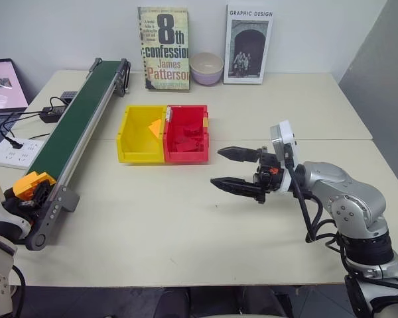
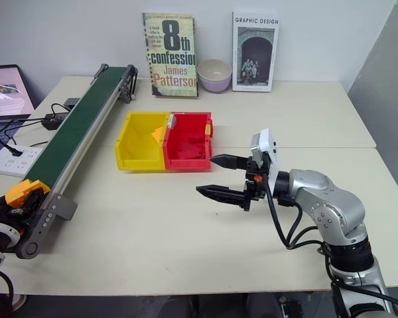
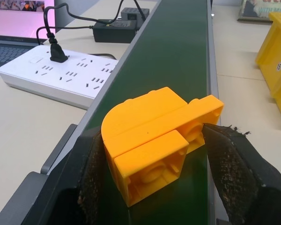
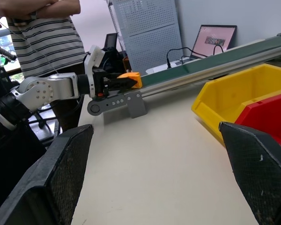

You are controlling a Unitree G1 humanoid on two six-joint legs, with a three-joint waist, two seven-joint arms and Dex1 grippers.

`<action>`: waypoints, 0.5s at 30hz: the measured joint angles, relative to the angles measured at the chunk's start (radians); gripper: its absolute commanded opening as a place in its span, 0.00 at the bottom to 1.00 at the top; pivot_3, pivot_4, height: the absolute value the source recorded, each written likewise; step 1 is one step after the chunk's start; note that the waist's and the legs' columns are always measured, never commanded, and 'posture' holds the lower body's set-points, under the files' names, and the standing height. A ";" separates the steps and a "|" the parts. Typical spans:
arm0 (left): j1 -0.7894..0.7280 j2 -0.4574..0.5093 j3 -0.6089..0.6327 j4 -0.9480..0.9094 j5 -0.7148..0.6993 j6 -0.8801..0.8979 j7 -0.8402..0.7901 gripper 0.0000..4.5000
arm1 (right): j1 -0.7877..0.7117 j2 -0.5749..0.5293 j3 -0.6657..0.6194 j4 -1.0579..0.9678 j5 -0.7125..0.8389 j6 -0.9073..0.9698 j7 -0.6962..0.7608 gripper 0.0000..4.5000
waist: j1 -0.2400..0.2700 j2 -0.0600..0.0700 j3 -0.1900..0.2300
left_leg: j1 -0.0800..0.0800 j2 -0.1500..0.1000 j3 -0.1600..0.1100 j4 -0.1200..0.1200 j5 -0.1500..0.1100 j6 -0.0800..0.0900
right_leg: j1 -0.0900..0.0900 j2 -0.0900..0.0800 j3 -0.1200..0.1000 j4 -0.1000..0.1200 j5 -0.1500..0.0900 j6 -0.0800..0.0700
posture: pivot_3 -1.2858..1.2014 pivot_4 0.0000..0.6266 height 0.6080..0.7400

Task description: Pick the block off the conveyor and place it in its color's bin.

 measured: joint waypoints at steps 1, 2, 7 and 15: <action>0.000 0.000 0.001 0.000 0.000 0.000 0.000 0.63 | -0.002 0.000 0.000 0.000 0.000 0.001 -0.001 1.00 | 0.000 0.000 0.000 | 0.000 0.000 0.000 0.000 0.000 0.000 | 0.000 0.000 0.000 0.000 0.000 0.000 | 0.52 0.24 1.00; 0.001 0.000 0.001 0.000 0.000 0.000 -0.001 0.63 | -0.005 0.000 0.000 0.000 0.001 0.002 -0.002 1.00 | 0.000 0.000 0.000 | 0.000 0.000 0.000 0.000 0.000 0.000 | 0.000 0.000 0.000 0.000 0.000 0.000 | 0.52 0.24 1.00; 0.001 0.000 0.006 0.002 0.000 0.000 -0.006 0.63 | -0.033 0.000 -0.001 0.000 0.006 0.016 -0.012 1.00 | 0.000 0.000 0.000 | 0.000 0.000 0.000 0.000 0.000 0.000 | 0.000 0.000 0.000 0.000 0.000 0.000 | 0.52 0.24 1.00; -0.014 0.078 0.013 -0.001 -0.011 0.027 -0.054 0.63 | -0.038 0.011 -0.002 0.000 0.011 0.035 -0.051 1.00 | 0.000 -0.001 0.001 | 0.000 0.000 0.000 0.000 0.000 0.000 | 0.000 0.000 -0.001 0.000 0.000 0.000 | 0.52 0.24 1.00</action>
